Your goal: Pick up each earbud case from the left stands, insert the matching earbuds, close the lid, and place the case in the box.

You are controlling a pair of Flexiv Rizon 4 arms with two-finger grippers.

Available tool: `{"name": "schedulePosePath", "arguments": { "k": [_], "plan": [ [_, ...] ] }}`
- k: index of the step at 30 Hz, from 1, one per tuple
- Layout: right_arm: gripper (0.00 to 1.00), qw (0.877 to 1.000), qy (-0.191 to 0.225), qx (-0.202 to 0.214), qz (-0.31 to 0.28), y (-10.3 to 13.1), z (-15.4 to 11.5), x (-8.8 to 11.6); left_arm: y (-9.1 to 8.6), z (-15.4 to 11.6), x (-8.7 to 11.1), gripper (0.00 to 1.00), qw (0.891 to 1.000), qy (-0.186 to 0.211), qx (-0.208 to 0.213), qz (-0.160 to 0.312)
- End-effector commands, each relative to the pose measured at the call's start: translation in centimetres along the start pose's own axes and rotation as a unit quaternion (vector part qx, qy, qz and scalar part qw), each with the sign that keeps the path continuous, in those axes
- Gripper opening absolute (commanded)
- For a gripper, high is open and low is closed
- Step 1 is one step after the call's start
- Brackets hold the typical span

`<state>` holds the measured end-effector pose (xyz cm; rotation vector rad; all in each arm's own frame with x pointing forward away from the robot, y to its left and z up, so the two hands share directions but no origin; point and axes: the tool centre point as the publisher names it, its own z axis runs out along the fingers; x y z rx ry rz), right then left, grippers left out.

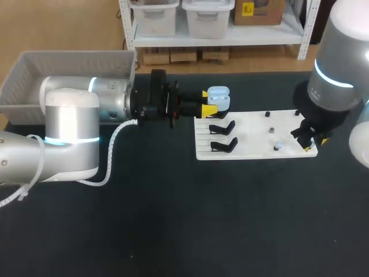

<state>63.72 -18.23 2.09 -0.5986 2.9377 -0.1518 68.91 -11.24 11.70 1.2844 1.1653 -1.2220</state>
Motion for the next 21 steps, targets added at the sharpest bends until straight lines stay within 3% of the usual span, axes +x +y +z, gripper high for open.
{"name": "schedulePosePath", "arguments": {
  "k": [1,21],
  "plan": [
    [0.35,1.0,-0.005,0.004,0.001,0.05,0.25,0.01,-0.1,0.02,0.07,0.0,1.0,-0.001,-0.002,0.001],
    [0.32,1.0,-0.002,0.015,0.005,0.08,0.86,-0.11,-0.1,0.02,0.07,0.0,1.0,-0.001,-0.002,0.001]
  ]
}}
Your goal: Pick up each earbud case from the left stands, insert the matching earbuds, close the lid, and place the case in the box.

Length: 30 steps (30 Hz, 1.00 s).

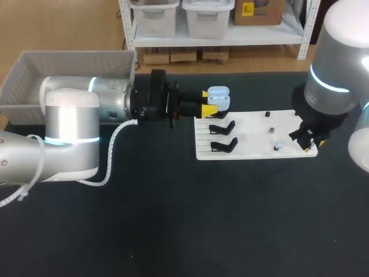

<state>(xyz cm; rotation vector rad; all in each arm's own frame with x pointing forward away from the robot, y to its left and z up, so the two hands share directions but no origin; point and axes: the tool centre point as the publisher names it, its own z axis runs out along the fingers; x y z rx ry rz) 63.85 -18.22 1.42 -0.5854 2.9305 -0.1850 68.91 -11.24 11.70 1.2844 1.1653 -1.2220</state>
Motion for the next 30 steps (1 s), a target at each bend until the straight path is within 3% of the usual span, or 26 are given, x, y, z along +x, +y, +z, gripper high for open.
{"name": "schedulePosePath", "arguments": {
  "k": [1,14,26,30],
  "plan": [
    [0.32,1.0,-0.001,0.004,0.001,0.02,0.2,-0.09,-0.1,0.02,0.07,0.0,1.0,-0.001,-0.002,0.001],
    [0.3,1.0,-0.001,0.018,-0.001,-0.27,0.52,-0.26,-0.1,0.02,0.07,0.0,1.0,-0.001,-0.002,0.001],
    [0.0,1.0,-0.005,0.028,0.003,-0.51,0.53,-0.2,-0.1,0.02,0.07,0.0,1.0,-0.001,-0.002,0.001],
    [0.0,0.999,-0.011,0.031,0.004,-0.5,-0.05,-0.11,-0.1,0.02,0.07,0.0,1.0,-0.001,-0.002,0.001]
  ]
}}
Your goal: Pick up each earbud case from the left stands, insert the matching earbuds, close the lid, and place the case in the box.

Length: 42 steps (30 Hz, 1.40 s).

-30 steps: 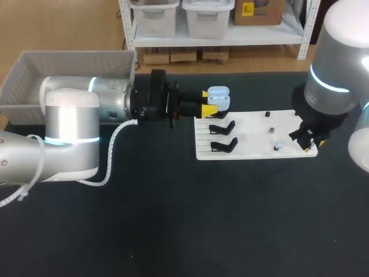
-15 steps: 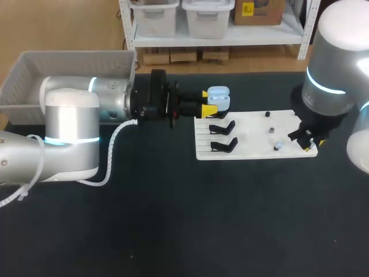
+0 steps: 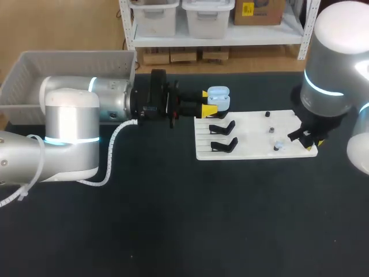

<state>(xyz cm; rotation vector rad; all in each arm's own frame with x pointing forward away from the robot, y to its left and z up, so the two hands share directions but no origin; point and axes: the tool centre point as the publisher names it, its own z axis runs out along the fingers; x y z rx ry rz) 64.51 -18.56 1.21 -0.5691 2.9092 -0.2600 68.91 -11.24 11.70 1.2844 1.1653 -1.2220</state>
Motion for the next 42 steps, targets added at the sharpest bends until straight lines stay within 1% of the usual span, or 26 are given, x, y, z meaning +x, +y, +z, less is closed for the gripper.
{"name": "schedulePosePath", "arguments": {
  "k": [1,4,9,14,16,19,22,25,27,29,33,42],
  "plan": [
    [0.0,1.0,-0.009,0.004,0.002,-0.1,-0.7,0.3,-0.1,0.0,0.1,0.0,1.0,-0.001,-0.002,0.001],
    [0.0,1.0,-0.014,0.004,0.004,0.1,-2.1,0.5,-0.1,0.0,0.1,0.0,1.0,-0.001,-0.002,0.001],
    [0.0,0.999,-0.036,0.004,0.001,0.9,-6.3,0.3,-0.1,0.0,0.1,0.0,1.0,-0.001,-0.002,0.001],
    [0.0,0.999,-0.044,0.005,0.0,2.7,-10.9,-0.8,-0.1,0.0,0.1,0.0,1.0,-0.001,-0.002,0.001],
    [0.0,0.999,-0.047,-0.001,0.015,3.4,-12.7,-1.4,-0.1,0.0,0.1,0.0,1.0,-0.001,-0.002,0.001],
    [0.0,0.999,-0.038,-0.009,0.025,4.8,-15.1,-2.2,-0.1,0.0,0.1,0.0,1.0,-0.001,-0.002,0.001],
    [0.0,0.999,-0.024,-0.021,0.037,6.4,-16.8,-2.9,-0.1,0.0,0.1,0.0,1.0,-0.001,-0.002,0.001],
    [0.0,0.998,-0.016,-0.032,0.051,7.9,-17.9,-3.6,-0.1,0.0,0.1,0.0,1.0,-0.001,-0.002,0.001],
    [0.0,0.998,-0.01,-0.028,0.057,9.1,-18.3,-4.0,-0.1,0.0,0.1,0.0,1.0,-0.001,-0.002,0.001],
    [0.0,0.997,-0.003,-0.033,0.065,10.1,-18.5,-4.4,-0.1,0.0,0.1,0.0,1.0,-0.001,-0.002,0.001],
    [0.0,0.996,-0.001,-0.022,0.09,11.5,-18.8,-4.9,-0.1,0.0,0.1,0.0,1.0,-0.001,-0.002,0.001],
    [0.0,0.996,-0.001,-0.022,0.09,11.5,-18.8,-4.9,-0.1,0.0,0.1,0.0,1.0,-0.001,-0.002,0.001]
  ]
}}
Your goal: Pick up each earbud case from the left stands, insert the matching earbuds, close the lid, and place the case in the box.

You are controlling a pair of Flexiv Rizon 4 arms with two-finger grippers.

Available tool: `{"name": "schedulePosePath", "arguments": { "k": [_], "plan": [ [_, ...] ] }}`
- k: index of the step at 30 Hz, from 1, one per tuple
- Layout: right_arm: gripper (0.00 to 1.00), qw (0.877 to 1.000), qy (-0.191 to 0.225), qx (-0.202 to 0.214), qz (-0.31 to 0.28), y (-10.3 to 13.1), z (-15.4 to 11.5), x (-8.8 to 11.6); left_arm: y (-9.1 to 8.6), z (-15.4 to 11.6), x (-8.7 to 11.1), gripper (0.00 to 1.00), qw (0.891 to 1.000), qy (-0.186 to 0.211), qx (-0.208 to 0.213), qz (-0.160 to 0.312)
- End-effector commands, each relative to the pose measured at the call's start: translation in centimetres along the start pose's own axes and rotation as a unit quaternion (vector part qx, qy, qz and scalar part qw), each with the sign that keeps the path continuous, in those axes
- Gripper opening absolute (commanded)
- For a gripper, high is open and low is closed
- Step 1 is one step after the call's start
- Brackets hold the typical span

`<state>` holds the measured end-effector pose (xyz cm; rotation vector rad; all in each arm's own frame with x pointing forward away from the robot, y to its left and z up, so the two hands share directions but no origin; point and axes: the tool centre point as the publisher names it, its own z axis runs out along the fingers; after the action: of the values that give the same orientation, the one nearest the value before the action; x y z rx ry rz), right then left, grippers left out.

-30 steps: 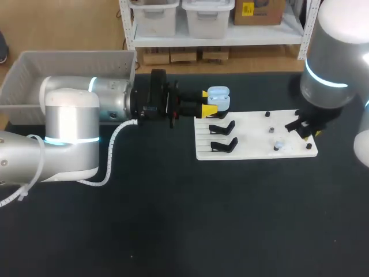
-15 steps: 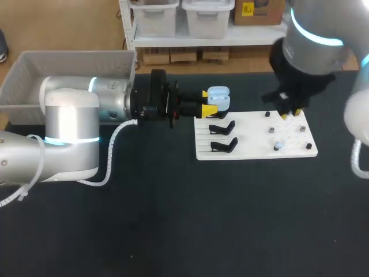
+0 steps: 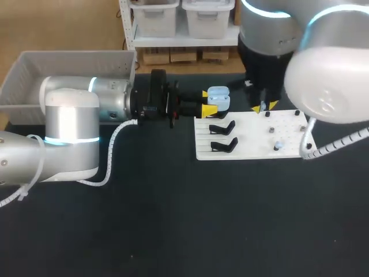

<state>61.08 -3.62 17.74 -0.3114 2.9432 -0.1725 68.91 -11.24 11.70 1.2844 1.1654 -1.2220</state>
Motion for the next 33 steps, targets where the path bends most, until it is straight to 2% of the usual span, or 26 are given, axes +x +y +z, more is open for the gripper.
{"name": "schedulePosePath", "arguments": {
  "k": [1,10,14,19,27,28,33],
  "plan": [
    [0.0,1.0,0.002,0.0,0.0,0.0,-0.1,-0.1,-0.1,0.0,0.1,0.0,1.0,-0.001,-0.002,0.001],
    [0.0,1.0,0.002,0.0,0.0,0.0,-0.1,-0.1,-0.1,0.0,0.1,0.0,1.0,-0.001,-0.002,0.001],
    [0.0,0.998,-0.021,-0.016,0.05,1.8,-1.4,-2.0,-0.1,0.0,0.1,0.0,1.0,-0.001,-0.002,0.001],
    [0.0,0.991,-0.041,0.001,0.127,3.1,-1.9,-3.5,-0.1,0.0,0.1,0.0,1.0,-0.001,-0.002,0.001],
    [0.0,0.972,-0.018,0.027,0.233,4.0,-3.1,-4.2,-0.1,0.0,0.1,0.0,1.0,-0.001,-0.002,0.001],
    [0.0,0.969,-0.024,0.038,0.243,4.1,-3.2,-4.2,-0.1,0.0,0.1,0.0,1.0,-0.001,-0.002,0.001],
    [0.0,0.959,0.003,0.043,0.281,4.7,-3.1,-4.0,-0.1,0.0,0.1,0.0,1.0,-0.001,-0.002,0.001]
  ]
}}
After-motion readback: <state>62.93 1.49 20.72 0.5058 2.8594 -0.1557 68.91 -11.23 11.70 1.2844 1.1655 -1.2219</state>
